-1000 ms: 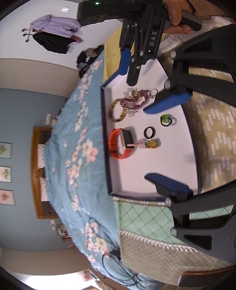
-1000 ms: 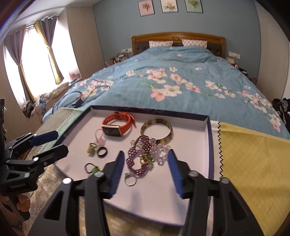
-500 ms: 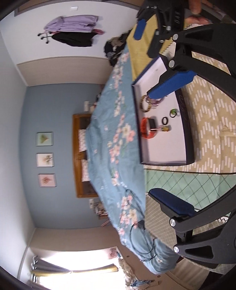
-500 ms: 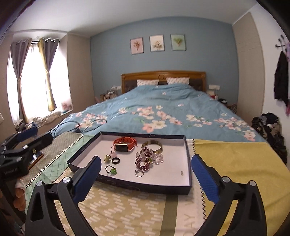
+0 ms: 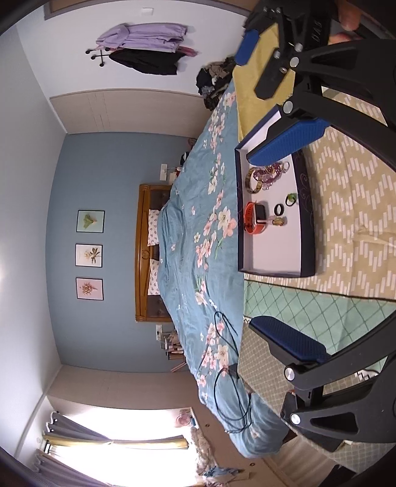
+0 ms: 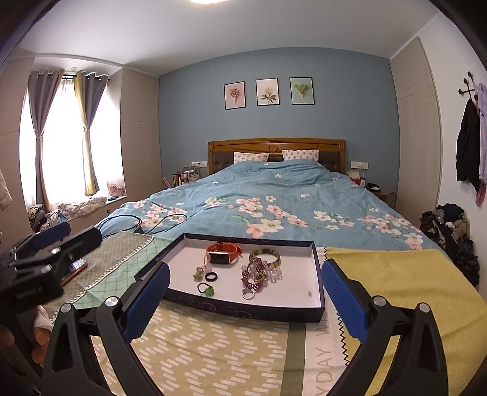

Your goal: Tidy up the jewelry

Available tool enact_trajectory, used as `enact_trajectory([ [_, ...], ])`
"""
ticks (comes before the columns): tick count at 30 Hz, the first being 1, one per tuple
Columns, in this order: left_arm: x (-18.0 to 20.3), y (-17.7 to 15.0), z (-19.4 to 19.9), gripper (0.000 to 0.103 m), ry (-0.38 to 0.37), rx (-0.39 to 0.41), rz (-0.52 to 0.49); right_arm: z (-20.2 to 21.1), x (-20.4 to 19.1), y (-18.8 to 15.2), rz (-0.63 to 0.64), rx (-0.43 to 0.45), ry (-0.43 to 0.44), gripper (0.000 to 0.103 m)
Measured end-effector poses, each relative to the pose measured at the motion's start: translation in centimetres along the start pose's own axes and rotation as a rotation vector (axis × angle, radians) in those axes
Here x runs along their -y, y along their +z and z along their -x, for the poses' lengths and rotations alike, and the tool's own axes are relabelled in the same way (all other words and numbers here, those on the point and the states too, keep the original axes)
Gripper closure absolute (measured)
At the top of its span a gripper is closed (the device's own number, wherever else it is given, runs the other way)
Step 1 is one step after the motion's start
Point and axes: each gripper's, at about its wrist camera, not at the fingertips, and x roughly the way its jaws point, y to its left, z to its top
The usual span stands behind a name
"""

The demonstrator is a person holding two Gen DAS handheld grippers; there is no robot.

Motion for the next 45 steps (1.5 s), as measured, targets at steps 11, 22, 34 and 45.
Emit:
enact_trajectory([
  [11, 0.1, 0.6, 1.3, 0.006, -0.012, 0.022, 0.011, 0.7, -0.3, 0.0, -0.006, 0.014, -0.002, 0.007],
  [22, 0.0, 0.9, 1.3, 0.006, -0.016, 0.02, 0.013, 0.9, -0.5, 0.0, -0.009, 0.014, -0.015, 0.007],
  [34, -0.1, 1.2, 0.7, 0.006, -0.02, 0.01, 0.031, 1.3, -0.4, 0.4, -0.007, 0.044, -0.022, 0.007],
  [45, 0.3, 1.1, -0.4, 0.006, -0.032, 0.0, 0.03, 1.5, -0.2, 0.5, -0.01, 0.059, -0.027, 0.007],
])
